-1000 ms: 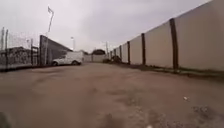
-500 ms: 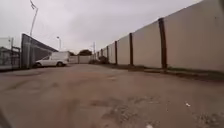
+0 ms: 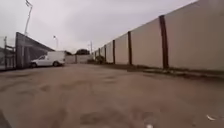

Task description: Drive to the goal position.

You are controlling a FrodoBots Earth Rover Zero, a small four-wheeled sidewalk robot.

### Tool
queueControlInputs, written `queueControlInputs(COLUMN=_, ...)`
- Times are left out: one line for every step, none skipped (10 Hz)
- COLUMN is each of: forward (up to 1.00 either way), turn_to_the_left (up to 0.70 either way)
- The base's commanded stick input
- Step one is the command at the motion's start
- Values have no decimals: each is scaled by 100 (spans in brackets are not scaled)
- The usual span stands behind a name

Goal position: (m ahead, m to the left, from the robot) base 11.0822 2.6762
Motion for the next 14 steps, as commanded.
queueControlInputs(forward=85, turn_to_the_left=2)
queueControlInputs(forward=85, turn_to_the_left=2)
queueControlInputs(forward=85, turn_to_the_left=2)
queueControlInputs(forward=85, turn_to_the_left=36)
queueControlInputs(forward=85, turn_to_the_left=36)
queueControlInputs(forward=85, turn_to_the_left=36)
queueControlInputs(forward=85, turn_to_the_left=30)
queueControlInputs(forward=85, turn_to_the_left=10)
queueControlInputs(forward=85, turn_to_the_left=2)
queueControlInputs(forward=85, turn_to_the_left=2)
queueControlInputs(forward=85, turn_to_the_left=2)
queueControlInputs(forward=85, turn_to_the_left=2)
queueControlInputs(forward=85, turn_to_the_left=2)
queueControlInputs(forward=85, turn_to_the_left=2)
